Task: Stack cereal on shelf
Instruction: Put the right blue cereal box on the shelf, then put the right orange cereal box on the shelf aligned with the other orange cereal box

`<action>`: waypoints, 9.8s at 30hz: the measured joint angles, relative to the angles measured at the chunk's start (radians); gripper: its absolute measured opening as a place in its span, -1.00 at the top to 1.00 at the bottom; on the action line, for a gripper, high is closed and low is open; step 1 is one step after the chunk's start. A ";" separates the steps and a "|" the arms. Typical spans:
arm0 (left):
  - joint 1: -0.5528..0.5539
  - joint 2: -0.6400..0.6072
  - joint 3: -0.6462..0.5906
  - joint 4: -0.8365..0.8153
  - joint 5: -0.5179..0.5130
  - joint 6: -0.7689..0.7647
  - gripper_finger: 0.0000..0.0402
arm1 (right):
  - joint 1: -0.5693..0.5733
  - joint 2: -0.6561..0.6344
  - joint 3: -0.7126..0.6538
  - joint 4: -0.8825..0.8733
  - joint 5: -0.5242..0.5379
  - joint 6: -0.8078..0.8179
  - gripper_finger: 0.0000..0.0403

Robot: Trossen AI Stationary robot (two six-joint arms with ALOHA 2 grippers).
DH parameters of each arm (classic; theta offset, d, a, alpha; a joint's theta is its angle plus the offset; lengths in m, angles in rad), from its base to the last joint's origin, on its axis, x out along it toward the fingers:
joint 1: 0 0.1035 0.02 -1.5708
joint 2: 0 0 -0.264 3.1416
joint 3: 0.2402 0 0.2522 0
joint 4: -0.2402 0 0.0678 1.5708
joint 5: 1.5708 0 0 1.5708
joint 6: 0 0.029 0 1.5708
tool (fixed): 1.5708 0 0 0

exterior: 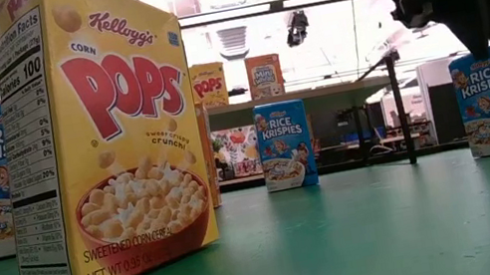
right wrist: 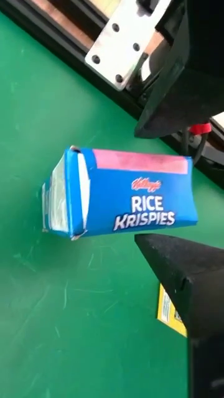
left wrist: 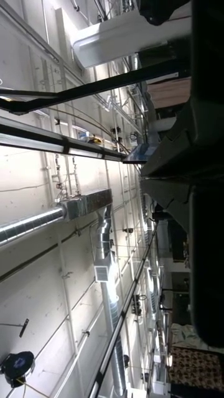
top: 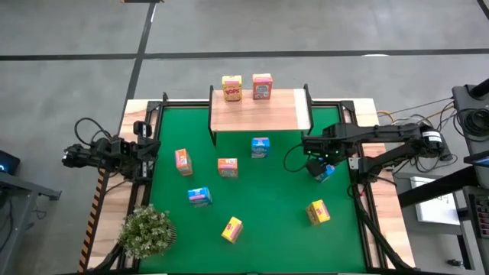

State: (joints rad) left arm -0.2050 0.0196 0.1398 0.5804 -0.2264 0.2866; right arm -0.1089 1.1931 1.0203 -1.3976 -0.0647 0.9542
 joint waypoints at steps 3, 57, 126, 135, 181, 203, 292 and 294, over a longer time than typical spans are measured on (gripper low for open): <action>0.000 0.000 0.000 0.001 0.000 0.010 1.00 | 0.000 0.000 -0.013 0.025 0.005 -0.011 -0.12; 0.000 0.000 0.000 0.007 0.000 0.020 1.00 | -0.102 0.300 0.896 -0.059 0.095 -0.500 0.37; 0.000 0.000 0.000 0.003 0.000 0.041 1.00 | -0.521 0.601 1.193 -0.157 0.277 -1.486 -0.03; 0.000 0.000 0.005 0.000 0.000 0.041 1.00 | -0.510 0.598 1.290 -0.173 0.289 -1.420 -0.03; 0.000 0.000 0.007 -0.010 0.000 0.019 1.00 | -0.418 0.028 -0.054 1.024 0.335 -1.032 0.96; 0.000 0.000 0.008 -0.013 0.000 0.037 1.00 | -0.466 0.035 -0.049 1.076 0.310 -1.067 0.96; -0.001 0.554 0.277 -0.199 -0.037 -0.300 1.00 | -0.080 -0.234 -0.512 1.870 0.200 -1.176 0.96; -0.001 0.587 0.374 -0.470 -0.107 -0.406 1.00 | -0.081 -0.253 -0.519 1.875 0.196 -1.177 0.96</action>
State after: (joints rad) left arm -0.2058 0.6069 0.5140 0.1107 -0.3335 -0.1195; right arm -0.1898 0.9400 0.5010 0.4774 0.1313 -0.2228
